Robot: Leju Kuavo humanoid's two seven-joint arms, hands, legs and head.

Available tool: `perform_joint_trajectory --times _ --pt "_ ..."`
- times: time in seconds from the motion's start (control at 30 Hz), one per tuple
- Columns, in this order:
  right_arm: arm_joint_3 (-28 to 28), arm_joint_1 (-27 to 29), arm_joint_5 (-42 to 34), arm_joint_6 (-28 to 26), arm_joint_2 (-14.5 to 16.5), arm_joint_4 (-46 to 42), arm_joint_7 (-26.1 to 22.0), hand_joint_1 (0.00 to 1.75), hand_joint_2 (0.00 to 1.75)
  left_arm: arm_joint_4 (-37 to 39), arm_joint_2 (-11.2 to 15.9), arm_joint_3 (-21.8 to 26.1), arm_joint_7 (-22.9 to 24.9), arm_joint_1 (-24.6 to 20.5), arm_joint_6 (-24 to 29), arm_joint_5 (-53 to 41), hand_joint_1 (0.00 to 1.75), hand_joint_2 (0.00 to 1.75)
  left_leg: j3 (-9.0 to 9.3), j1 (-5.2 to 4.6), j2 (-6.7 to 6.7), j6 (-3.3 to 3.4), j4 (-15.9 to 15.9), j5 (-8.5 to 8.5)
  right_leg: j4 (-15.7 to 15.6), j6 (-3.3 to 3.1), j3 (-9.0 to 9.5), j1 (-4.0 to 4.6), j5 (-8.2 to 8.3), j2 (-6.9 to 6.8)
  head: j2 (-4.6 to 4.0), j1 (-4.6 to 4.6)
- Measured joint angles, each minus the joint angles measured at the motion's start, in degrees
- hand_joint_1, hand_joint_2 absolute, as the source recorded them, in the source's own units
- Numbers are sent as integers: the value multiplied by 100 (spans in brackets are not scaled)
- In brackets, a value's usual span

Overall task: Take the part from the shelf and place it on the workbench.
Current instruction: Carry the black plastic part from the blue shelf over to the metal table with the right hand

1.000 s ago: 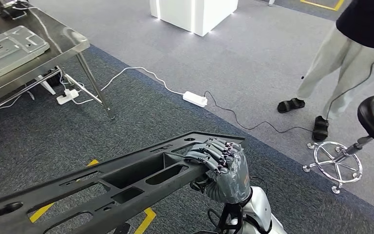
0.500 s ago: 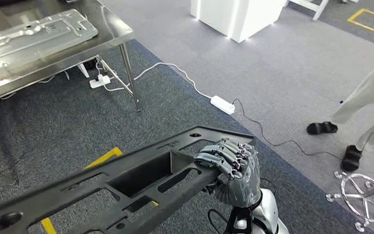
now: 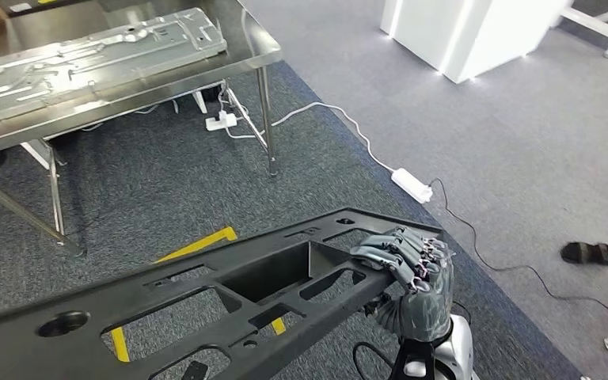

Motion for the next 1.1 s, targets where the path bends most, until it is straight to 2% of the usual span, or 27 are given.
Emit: perform_joint_trajectory --times 0.03,0.07,0.1,0.13,0.17,0.23,0.27,0.33,0.37,0.43,0.5,0.53,0.57,0.6,0.63,0.67,0.73,0.77,0.8,0.83,0.87,0.9,0.93,1.0,1.03,1.07,1.1 --pt "-21 27 -3 0 0 -9 -9 175 175 0 1 0 1 -2 1 0 0 175 -169 19 52 -22 322 -108 3 5 7 5 -14 -94 0 0" --pt "-36 48 -4 0 0 -15 -15 175 175 0 2 0 2 4 4 0 0 175 -250 33 79 -40 469 -113 6 15 16 5 -31 -182 0 -1" --pt "-49 63 -7 0 0 -21 -23 175 175 0 3 0 4 12 9 0 0 175 -214 43 104 -54 391 -10 11 28 28 2 -48 -265 0 -1" --pt "-61 73 -11 0 0 -31 -29 175 175 0 5 1 5 17 14 0 0 175 -58 48 149 -57 93 175 18 44 48 -3 -70 -340 0 -1" --pt "-74 79 -14 0 0 -46 -34 175 175 0 7 1 7 17 19 0 0 175 165 46 259 -50 -335 364 25 67 74 -1 -95 -408 0 -1" --pt "-108 90 -19 0 0 -81 -48 175 175 0 8 1 7 1 25 0 0 175 505 10 460 8 -972 560 39 128 118 28 -148 -525 0 1" --pt "-125 97 -21 0 0 -101 -57 175 175 0 8 1 7 -3 27 0 0 175 566 -12 509 46 -1098 565 40 160 135 47 -166 -573 0 4" --pt "-153 109 -30 0 0 -135 -80 175 175 0 9 1 7 4 32 0 0 175 570 -32 404 123 -1116 552 26 225 171 56 -188 -665 0 7" --pt "-167 116 -33 0 -1 -151 -89 175 175 0 9 1 7 11 36 0 0 175 588 -25 342 160 -1138 558 47 260 191 42 -223 -643 0 8" --pt "-200 138 -40 0 -2 -186 -99 175 175 0 8 2 7 4 40 -1 0 175 628 2 214 237 -1186 581 355 311 92 10 -446 -398 0 10" --pt "-231 180 -51 0 -3 -211 -103 175 175 0 5 3 6 -11 42 -2 0 175 628 2 83 281 -1194 587 1074 322 -264 1 -817 -107 0 11" --pt "-245 207 -56 0 -3 -217 -104 175 175 0 5 3 6 -13 42 -2 0 175 624 -7 9 290 -1190 584 1424 321 -462 3 -944 -52 0 11" --pt "-260 228 -58 0 -4 -218 -104 175 175 0 4 3 6 -8 42 -2 0 175 624 -18 -72 294 -1184 582 1616 313 -592 6 -957 -31 0 10" --pt "-276 244 -60 0 -4 -218 -105 175 175 0 4 3 7 -3 42 -2 0 175 626 -28 -155 295 -1173 580 1601 297 -623 9 -852 -18 0 10" --pt "-292 252 -62 0 -4 -222 -105 175 175 0 4 3 7 1 42 -3 0 175 629 -36 -242 294 -1162 577 1361 270 -545 11 -643 9 0 10" --pt "-305 254 -64 0 -4 -230 -105 175 175 0 0 3 7 4 42 -3 0 175 631 -40 -324 290 -1150 574 975 234 -394 17 -398 94 0 11" --pt "-329 260 -71 -1 -4 -255 -106 175 175 0 -16 3 7 -2 42 -5 0 175 610 -46 -463 259 -1127 571 316 164 -121 18 -124 358 0 11" --pt "-340 265 -73 -1 -5 -268 -108 175 175 0 -24 3 7 -4 44 -7 0 175 592 -35 -524 228 -1124 574 161 142 -60 26 -95 449 0 11" --pt "-352 269 -75 -1 -7 -276 -110 175 175 0 -28 3 7 -3 46 -8 0 175 575 -20 -585 189 -1130 583 119 129 -43 34 -114 468 0 11" --pt "-362 271 -77 0 -8 -286 -113 175 175 0 -28 3 7 0 50 -8 0 175 560 -9 -652 145 -1146 595 85 121 -24 37 -100 407 0 13" --pt "-368 270 -78 1 -9 -292 -114 175 175 0 -26 3 7 8 54 -9 0 175 557 -6 -659 110 -1145 592 43 105 6 28 -85 336 0 11" --pt "-373 272 -80 1 -9 -298 -114 175 175 0 -24 3 7 13 57 -9 0 175 534 -17 -574 84 -1091 552 -7 82 45 11 -69 262 0 5" --pt "-377 275 -82 1 -9 -307 -114 175 175 0 -24 3 7 10 59 -9 0 175 460 -30 -422 60 -930 450 -55 57 85 -6 -55 176 0 -1" --pt "-388 286 -91 0 -10 -316 -112 175 175 0 -27 3 7 -5 60 -8 0 175 144 -16 -64 15 -275 108 -88 18 125 -1 -64 2 0 -12" --pt "-395 290 -95 0 -11 -319 -111 175 175 0 -28 3 7 -9 59 -8 0 175 -45 3 26 -13 95 -44 -83 12 130 7 -78 -88 0 -11" --pt "-402 293 -98 0 -11 -318 -110 175 175 0 -27 3 7 -6 59 -7 0 175 -174 20 68 -36 344 -111 -73 15 133 12 -95 -171 0 -11" --pt "-409 294 -98 0 -11 -318 -109 175 175 0 -26 3 8 0 60 -6 0 175 -201 32 89 -54 395 -73 -60 23 138 13 -114 -249 0 -11"
